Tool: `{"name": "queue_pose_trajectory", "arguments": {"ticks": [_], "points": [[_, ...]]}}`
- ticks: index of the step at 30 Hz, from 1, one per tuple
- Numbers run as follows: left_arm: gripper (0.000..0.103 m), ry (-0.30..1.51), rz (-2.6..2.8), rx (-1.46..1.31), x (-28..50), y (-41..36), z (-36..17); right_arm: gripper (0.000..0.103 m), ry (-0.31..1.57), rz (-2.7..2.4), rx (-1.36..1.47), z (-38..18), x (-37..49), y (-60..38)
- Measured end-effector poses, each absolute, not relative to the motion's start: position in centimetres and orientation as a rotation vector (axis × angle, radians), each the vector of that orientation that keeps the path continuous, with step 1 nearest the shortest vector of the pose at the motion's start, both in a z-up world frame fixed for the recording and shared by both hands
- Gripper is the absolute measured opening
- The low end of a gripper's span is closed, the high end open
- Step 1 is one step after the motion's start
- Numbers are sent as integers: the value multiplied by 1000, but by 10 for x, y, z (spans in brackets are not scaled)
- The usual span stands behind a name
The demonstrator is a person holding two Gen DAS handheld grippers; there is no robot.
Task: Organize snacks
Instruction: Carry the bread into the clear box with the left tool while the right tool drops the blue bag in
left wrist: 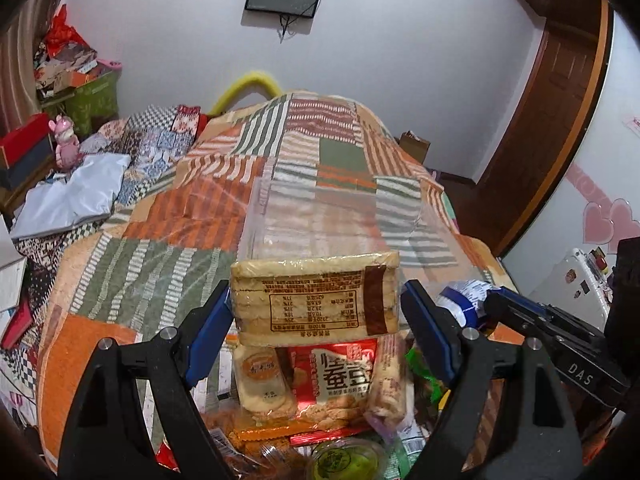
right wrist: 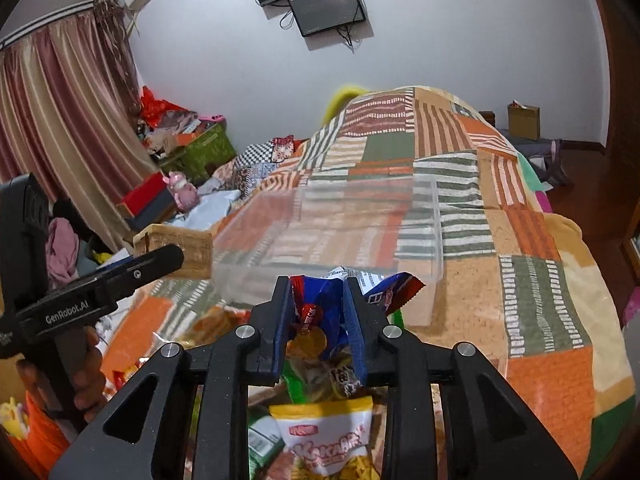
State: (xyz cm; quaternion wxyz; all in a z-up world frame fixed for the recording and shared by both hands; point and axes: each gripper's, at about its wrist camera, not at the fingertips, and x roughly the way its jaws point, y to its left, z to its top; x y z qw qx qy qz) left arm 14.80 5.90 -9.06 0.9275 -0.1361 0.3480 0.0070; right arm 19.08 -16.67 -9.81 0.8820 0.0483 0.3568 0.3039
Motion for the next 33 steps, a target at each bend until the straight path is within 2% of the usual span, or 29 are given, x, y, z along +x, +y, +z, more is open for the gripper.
{"name": "queue_pose_trajectory", "arguments": {"ticks": [9, 23, 33], "points": [[83, 719, 29, -287, 147, 64, -93, 15, 718, 631, 92, -92, 186, -164], [83, 660, 17, -219, 171, 58, -61, 14, 603, 626, 89, -47, 202, -166], [83, 751, 11, -188, 225, 60, -82, 13, 618, 622, 84, -53, 246, -153]]}}
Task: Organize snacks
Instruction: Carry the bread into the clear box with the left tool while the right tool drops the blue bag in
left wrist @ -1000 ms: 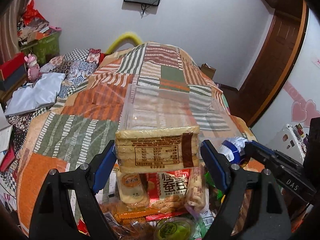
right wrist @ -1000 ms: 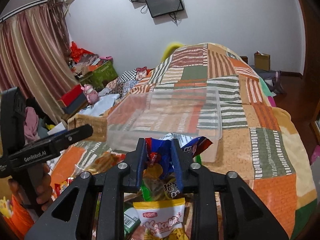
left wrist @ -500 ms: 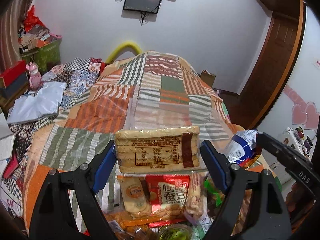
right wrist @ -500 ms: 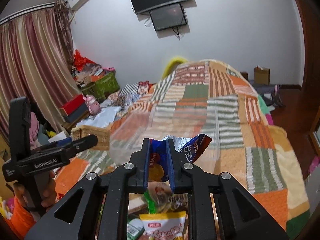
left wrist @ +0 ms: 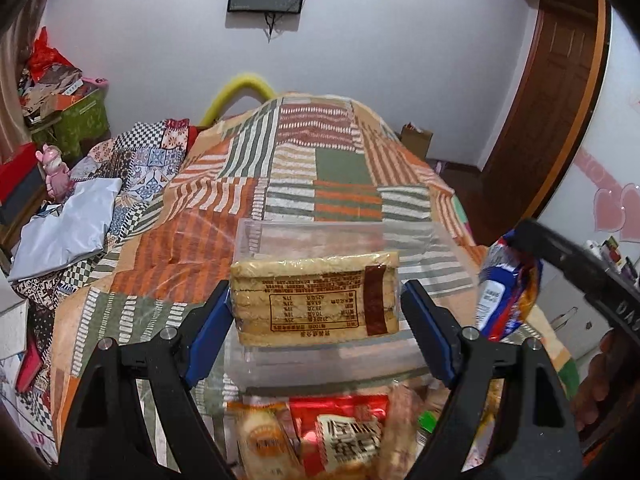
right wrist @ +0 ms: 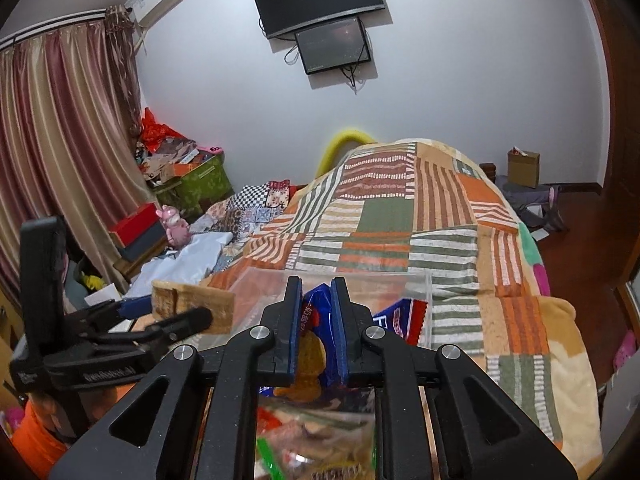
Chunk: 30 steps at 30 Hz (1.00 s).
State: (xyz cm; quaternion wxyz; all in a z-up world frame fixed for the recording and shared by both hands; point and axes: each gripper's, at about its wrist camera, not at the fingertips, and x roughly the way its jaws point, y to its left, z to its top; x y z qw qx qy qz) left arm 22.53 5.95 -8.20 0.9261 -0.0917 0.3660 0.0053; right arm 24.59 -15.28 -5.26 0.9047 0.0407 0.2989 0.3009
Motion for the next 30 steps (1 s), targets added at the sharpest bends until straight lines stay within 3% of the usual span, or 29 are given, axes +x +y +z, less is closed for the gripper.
{"name": "queue_pose_trajectory", "arguments": {"ticks": [4, 6, 24, 28, 30], "points": [[83, 809, -3, -202, 243, 62, -99, 11, 639, 636, 73, -55, 257, -145], [83, 836, -8, -203, 251, 62, -108, 5, 639, 641, 67, -53, 262, -142], [84, 982, -4, -110, 276, 47, -151, 5, 749, 621, -20, -74, 268, -135], [84, 1000, 8, -69, 276, 40, -154, 14, 774, 616, -30, -81, 262, -141], [85, 1006, 22, -73, 276, 41, -154, 25, 780, 607, -27, -84, 259, -145]]}}
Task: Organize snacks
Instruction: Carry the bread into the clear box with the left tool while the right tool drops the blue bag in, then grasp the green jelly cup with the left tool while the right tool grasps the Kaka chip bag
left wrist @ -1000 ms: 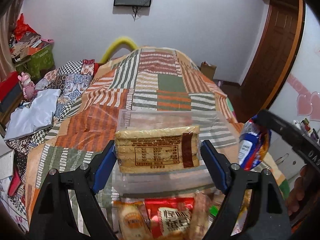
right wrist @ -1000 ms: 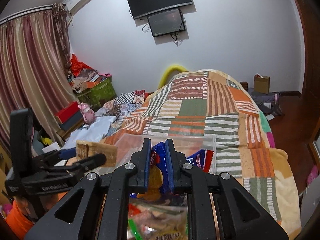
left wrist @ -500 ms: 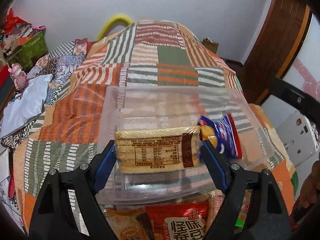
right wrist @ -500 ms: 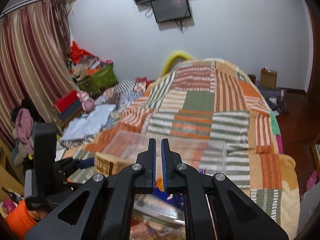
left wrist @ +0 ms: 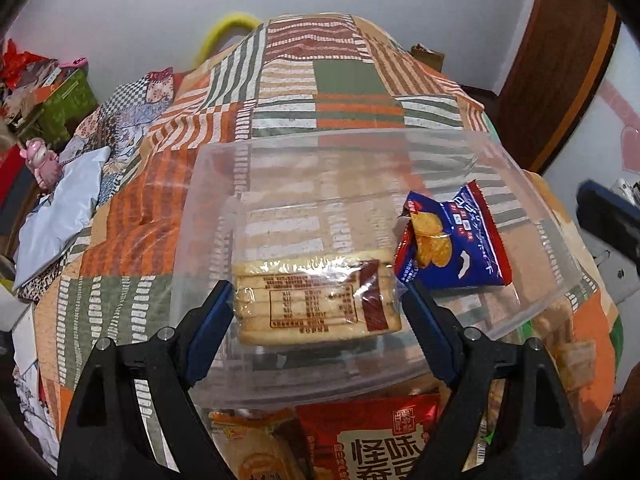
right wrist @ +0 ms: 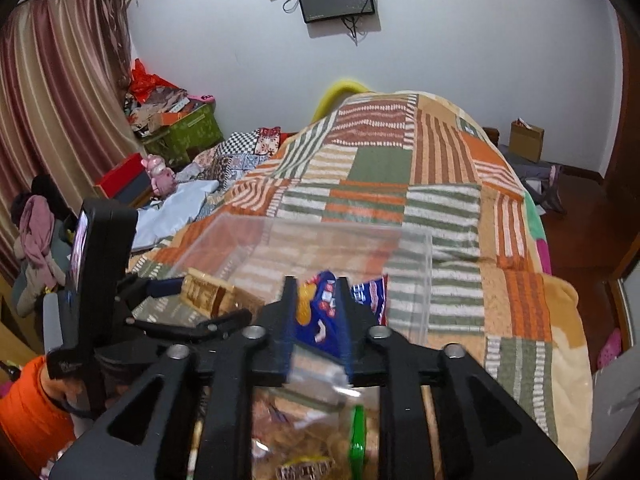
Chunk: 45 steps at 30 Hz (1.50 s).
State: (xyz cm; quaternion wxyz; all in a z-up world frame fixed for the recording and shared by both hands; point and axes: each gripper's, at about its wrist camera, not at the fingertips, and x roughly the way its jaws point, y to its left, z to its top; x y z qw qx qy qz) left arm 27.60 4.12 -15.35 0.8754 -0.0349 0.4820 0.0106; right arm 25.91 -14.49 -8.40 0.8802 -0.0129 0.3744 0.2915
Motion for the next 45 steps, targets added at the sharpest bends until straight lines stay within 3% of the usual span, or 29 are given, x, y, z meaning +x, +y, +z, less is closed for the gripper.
{"name": "queue_pose_trajectory", "arguments": {"ticks": [15, 26, 45], "points": [[88, 865, 15, -92, 213, 45, -92, 71, 698, 542, -58, -69, 211, -171], [94, 786, 15, -108, 141, 45, -70, 77, 689, 551, -68, -66, 170, -179], [94, 916, -3, -145, 79, 23, -138, 77, 879, 557, 4, -129, 134, -195]]}}
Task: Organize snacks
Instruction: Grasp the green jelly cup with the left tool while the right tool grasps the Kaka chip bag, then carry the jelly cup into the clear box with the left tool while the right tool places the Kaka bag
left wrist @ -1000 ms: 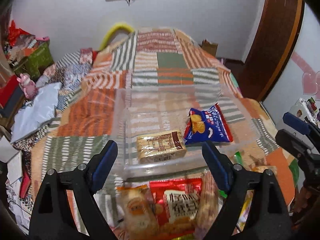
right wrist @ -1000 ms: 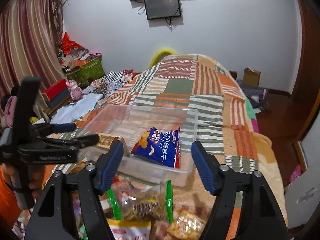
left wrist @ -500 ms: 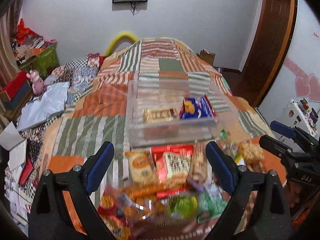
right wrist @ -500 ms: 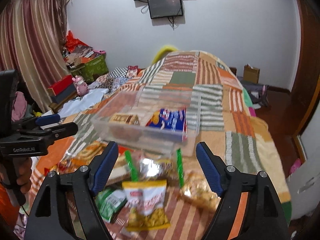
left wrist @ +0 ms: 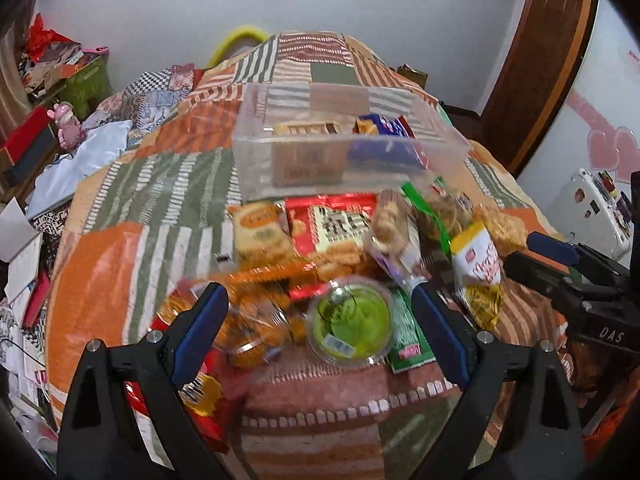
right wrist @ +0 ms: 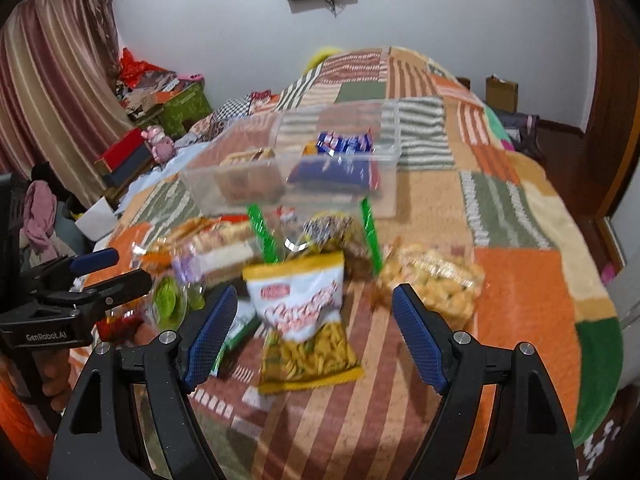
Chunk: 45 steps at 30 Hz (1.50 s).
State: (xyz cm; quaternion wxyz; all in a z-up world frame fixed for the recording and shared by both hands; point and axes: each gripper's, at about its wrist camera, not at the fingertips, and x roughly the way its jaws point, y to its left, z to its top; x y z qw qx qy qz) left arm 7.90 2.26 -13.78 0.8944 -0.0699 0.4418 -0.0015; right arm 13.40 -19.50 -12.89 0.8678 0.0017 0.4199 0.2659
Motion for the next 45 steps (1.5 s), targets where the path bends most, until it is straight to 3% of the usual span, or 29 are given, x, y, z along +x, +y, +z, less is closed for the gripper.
{"name": "queue_pose_trajectory", "arguments": {"ticks": [5, 9, 15, 18, 22, 30, 45], "points": [[84, 940, -35, -130, 76, 9, -153, 76, 899, 577, -14, -140, 127, -189], [82, 929, -28, -118, 77, 4, -157, 63, 932, 590, -16, -150, 128, -185], [79, 941, -59, -101, 80, -4, -163, 56, 959, 595, -19, -158, 130, -181], [70, 963, -60, -111, 85, -4, -170, 49, 967, 589, -26, -161, 131, -180], [59, 969, -68, -148, 87, 0, -174, 47, 971, 595, -28, -163, 132, -181], [58, 956, -71, -158, 82, 2, -171, 36, 958, 619, -1, -158, 131, -182], [58, 801, -65, -185, 74, 17, -108, 36, 840, 636, 14, -117, 128, -185]]}}
